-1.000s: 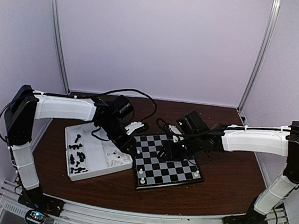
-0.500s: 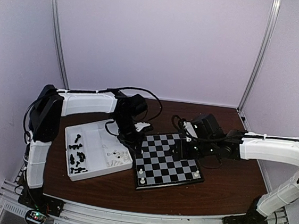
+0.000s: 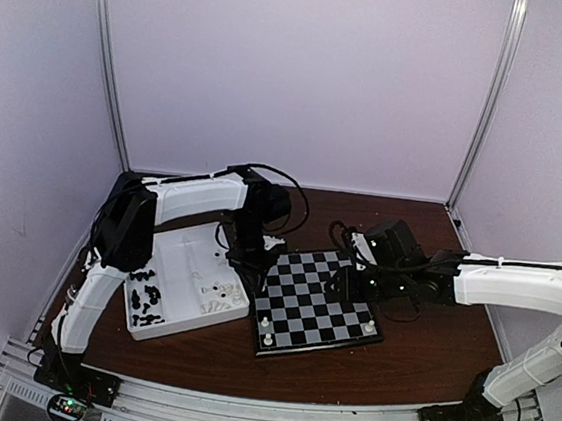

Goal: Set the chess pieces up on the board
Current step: Place the chess piece on the chessboard.

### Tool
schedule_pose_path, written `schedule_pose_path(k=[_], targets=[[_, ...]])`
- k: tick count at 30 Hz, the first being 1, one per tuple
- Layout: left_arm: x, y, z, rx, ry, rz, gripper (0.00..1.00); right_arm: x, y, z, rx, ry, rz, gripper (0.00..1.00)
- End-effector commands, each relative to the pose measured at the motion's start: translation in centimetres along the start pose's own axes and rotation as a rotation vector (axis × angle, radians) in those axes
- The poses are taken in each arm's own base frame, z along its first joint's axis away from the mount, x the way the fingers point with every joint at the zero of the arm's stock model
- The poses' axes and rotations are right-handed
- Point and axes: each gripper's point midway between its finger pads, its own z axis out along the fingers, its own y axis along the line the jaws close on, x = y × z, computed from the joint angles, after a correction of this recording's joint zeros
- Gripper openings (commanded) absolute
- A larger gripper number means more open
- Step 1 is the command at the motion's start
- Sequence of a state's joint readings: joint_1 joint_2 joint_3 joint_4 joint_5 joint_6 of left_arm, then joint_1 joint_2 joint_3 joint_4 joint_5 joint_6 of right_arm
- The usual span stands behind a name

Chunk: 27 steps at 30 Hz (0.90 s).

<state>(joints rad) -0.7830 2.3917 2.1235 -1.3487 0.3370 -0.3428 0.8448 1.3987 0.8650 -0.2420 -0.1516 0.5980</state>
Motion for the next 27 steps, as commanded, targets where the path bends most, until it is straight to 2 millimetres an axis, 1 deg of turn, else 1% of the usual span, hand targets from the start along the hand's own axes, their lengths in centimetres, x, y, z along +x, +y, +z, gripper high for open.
schedule_pose_path(k=[1,4,11,13,19,25,27], targets=[[1.3,0.6,-0.1,-0.051,0.066,-0.012,0.12,-1.0,-0.2,-0.7,-0.001,-0.047,0.000,0.26],[1.3,0.6,0.2,-0.049,0.073,-0.016,0.14,-1.0,-0.3,-0.7,-0.001,-0.049,0.002,0.26],[0.7,0.4,0.8,-0.031,0.066,-0.015,0.15,-0.9,-0.4,-0.7,-0.004,-0.049,0.009,0.26],[0.5,0.4,0.7,-0.034,0.058,-0.013,0.16,-0.9,-0.4,-0.8,-0.007,-0.047,0.010,0.26],[0.0,0.2,-0.2,-0.036,0.007,-0.001,0.29,-1.0,-0.4,-0.7,-0.011,-0.047,0.009,0.26],[0.0,0.6,-0.6,-0.057,-0.023,-0.002,0.31,-1.0,-0.2,-0.6,-0.016,-0.043,0.010,0.26],[0.0,0.5,-1.0,-0.054,-0.058,0.006,0.32,-1.1,-0.1,-0.5,-0.019,-0.042,0.007,0.26]])
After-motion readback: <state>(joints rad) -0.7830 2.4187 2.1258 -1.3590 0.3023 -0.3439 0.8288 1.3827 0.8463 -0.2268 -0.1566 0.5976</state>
